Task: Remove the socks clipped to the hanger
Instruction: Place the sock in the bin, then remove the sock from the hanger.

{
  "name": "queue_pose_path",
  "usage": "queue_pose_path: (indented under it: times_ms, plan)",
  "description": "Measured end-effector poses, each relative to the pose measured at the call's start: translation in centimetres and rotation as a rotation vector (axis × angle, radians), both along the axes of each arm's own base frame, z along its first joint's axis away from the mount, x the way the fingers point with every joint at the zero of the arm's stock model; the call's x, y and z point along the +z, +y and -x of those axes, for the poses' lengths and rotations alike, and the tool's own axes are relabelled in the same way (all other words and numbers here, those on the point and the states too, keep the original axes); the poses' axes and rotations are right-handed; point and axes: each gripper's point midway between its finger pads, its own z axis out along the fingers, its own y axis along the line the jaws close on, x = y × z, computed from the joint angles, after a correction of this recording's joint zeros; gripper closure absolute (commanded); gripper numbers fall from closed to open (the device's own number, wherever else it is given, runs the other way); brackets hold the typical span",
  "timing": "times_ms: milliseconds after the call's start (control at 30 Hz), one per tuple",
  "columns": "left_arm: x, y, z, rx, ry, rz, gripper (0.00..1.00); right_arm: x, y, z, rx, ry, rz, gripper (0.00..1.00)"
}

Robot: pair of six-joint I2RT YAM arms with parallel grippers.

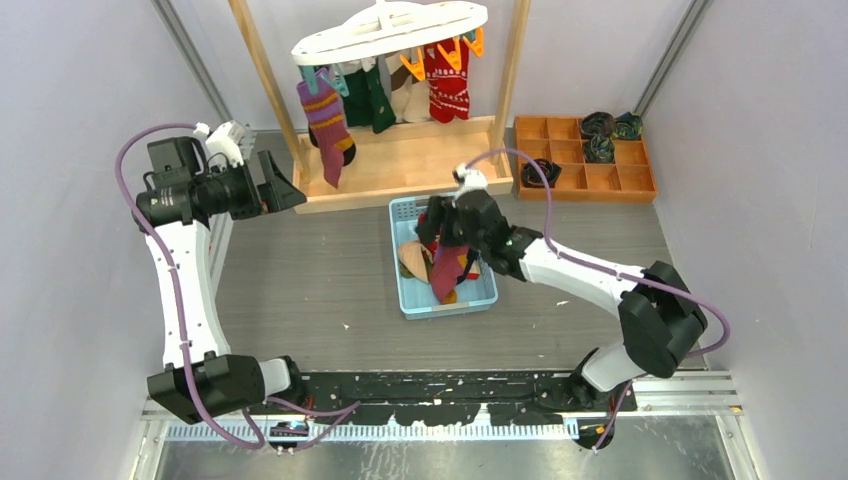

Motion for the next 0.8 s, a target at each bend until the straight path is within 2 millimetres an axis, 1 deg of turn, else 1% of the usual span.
queue_pose_path:
  times_ms: [67,133,200,233,267,300,333,367,400,500,533,600,667,733,800]
  plan:
    - [0.1,0.4,-0.3,0.009,0.000,0.007,0.00,4.4,2.0,-1.6,0.028,-0.090,-0.053,0.15]
    - [0.2,0.6,-0.5,0.010,-0.004,0.011,0.00,9.9,4.7,-3.8,0.063,-0.189,-0.134,0.12]
    - [0.4,0.7,-0.6,0.007,-0.009,0.010,0.00,15.6,7.8,-6.5,0.108,-0.296,-0.236,0.10]
    - [0.4,0.7,-0.6,0.006,-0.010,0.010,0.00,17.2,9.1,-7.6,0.128,-0.333,-0.271,0.10]
    - [0.5,0.7,-0.6,0.006,-0.011,0.011,0.00,18.4,10.2,-8.6,0.147,-0.365,-0.301,0.09]
    - [0.5,0.7,-0.6,0.007,-0.012,0.011,0.00,19.2,11.3,-9.7,0.166,-0.390,-0.327,0.09]
    - [0.6,0.8,-0.6,0.009,-0.014,0.011,0.00,19.4,12.3,-10.6,0.183,-0.402,-0.347,0.09]
    - [0.7,0.9,-0.7,0.010,-0.017,0.011,0.00,19.0,13.4,-11.6,0.205,-0.410,-0.363,0.09]
    - [0.8,1.0,-0.7,0.013,-0.021,0.010,0.00,18.2,14.3,-12.5,0.221,-0.408,-0.371,0.09]
    - [1.0,1.2,-0.8,0.019,-0.026,0.009,0.00,14.1,16.6,-14.8,0.259,-0.380,-0.374,0.10]
    - [1.1,1.3,-0.9,0.021,-0.029,0.011,0.00,12.1,17.3,-15.4,0.272,-0.363,-0.368,0.10]
    - [1.2,1.4,-0.9,0.021,-0.032,0.014,0.00,9.0,18.1,-16.3,0.289,-0.331,-0.358,0.10]
    - [1.3,1.4,-0.9,0.019,-0.033,0.018,0.00,7.0,18.7,-17.0,0.302,-0.316,-0.357,0.11]
    - [1.2,1.4,-1.0,0.016,-0.030,0.023,0.00,6.3,19.3,-17.5,0.314,-0.324,-0.373,0.11]
    - [1.2,1.3,-1.1,0.012,-0.029,0.029,0.00,7.1,20.0,-18.0,0.327,-0.353,-0.406,0.12]
